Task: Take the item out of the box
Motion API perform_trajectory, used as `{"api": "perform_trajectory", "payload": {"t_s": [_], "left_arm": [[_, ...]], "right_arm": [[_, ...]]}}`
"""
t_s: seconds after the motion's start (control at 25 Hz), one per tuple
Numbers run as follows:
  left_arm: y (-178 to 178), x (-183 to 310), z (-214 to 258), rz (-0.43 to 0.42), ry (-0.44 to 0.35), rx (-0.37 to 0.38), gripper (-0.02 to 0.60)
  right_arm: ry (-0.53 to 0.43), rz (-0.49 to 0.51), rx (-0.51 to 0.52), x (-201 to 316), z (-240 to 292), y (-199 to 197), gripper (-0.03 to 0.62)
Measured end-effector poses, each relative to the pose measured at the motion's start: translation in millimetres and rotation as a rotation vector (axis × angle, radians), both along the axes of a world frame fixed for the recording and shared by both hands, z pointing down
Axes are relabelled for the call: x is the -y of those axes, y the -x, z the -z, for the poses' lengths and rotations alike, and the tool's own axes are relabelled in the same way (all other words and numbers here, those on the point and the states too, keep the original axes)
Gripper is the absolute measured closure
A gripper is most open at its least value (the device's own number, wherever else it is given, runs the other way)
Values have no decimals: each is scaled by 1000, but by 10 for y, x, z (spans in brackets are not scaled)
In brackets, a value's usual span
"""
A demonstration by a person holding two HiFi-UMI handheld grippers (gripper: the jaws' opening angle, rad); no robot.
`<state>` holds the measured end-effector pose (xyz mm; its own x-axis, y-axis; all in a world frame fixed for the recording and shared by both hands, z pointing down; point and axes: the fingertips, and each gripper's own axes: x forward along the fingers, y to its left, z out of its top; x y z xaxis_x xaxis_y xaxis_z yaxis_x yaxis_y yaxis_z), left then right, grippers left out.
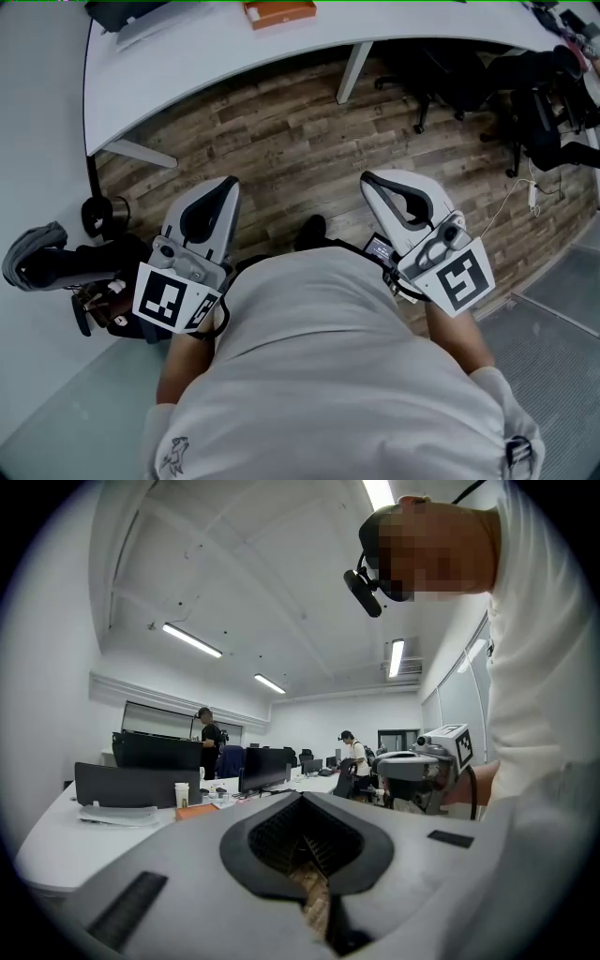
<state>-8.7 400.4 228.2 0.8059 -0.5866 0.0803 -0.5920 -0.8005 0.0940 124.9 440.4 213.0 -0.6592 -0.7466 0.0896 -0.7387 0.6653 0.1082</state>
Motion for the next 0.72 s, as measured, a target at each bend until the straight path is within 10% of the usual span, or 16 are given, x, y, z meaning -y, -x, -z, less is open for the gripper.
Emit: {"api": "perform_trajectory", "payload": {"t_s": [0.72], "left_arm": [[-422, 429, -136, -5, 31, -16, 584]], "right_arm": [[56, -25, 16, 386, -211, -419, 591]]}}
